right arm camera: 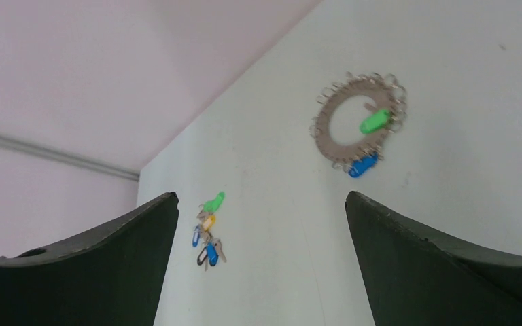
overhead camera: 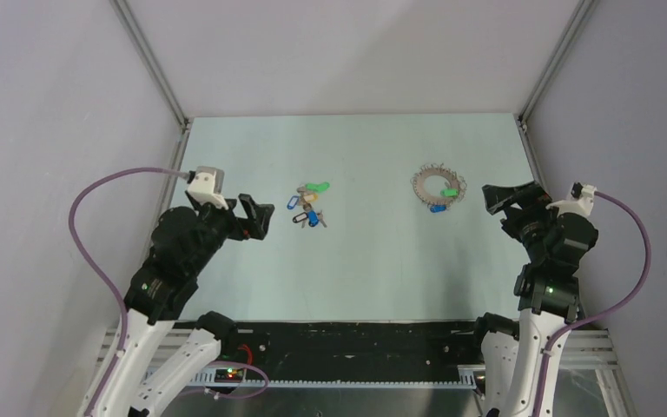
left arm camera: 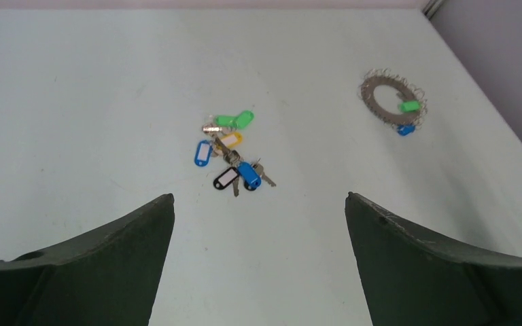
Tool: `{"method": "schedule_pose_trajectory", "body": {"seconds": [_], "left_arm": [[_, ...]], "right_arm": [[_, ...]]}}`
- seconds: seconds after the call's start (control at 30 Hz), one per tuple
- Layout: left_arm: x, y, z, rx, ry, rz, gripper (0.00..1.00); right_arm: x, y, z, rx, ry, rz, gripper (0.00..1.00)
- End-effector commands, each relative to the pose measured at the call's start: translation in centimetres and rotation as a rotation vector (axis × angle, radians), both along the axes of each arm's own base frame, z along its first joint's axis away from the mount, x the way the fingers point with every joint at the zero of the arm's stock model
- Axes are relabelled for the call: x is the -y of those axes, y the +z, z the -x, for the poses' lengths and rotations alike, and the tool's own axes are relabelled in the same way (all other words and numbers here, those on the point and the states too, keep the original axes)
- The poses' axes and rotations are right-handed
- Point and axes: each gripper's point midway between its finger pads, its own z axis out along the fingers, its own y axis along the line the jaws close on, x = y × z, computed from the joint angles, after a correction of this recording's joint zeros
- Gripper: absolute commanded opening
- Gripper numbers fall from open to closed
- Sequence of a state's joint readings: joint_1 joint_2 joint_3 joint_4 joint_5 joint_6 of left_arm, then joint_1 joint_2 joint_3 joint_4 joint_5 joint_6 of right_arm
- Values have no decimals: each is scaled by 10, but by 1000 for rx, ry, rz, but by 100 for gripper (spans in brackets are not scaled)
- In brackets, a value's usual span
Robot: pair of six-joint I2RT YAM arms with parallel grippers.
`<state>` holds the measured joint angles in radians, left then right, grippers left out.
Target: Remove the keys from the keyring
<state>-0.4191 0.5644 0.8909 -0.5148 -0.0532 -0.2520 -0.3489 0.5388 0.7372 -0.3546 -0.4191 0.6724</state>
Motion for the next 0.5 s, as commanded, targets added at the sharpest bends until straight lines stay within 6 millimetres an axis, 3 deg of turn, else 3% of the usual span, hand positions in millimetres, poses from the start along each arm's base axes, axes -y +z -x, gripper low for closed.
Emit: {"method": "schedule_pose_trajectory", "body": {"seconds": [0.0,0.1,0.23,0.27,0.3,0.33,0.37,0.47], "left_arm": [[-7,0,-6,-42,32,-61,98],[-18,-12,-11,-60,97,-98,98],[-13,-25,-14,-100,75,-114,98],[-11,-29,-16,-112,63,-120,98],[-10,-31,-16,-117,57,-128,98],[-8,-34,-16,-129,48,-137,98],[-9,-35,-16,-131,45,-146,98],[-10,-41,-15,-140,46,-153,98]], "right_arm": [[27,-36,-2,-133,-159,-33,96],[26,-45,-6,-159,-131,-17,90],[15,-54,-20,-177,-48,65,83],[8,-58,-23,-193,-25,96,83],[15,-61,-25,-206,-82,134,83],[3,-63,-26,-206,-46,181,84],[12,-62,-28,-204,-108,224,85],[-10,-54,-36,-143,-82,345,89]]}}
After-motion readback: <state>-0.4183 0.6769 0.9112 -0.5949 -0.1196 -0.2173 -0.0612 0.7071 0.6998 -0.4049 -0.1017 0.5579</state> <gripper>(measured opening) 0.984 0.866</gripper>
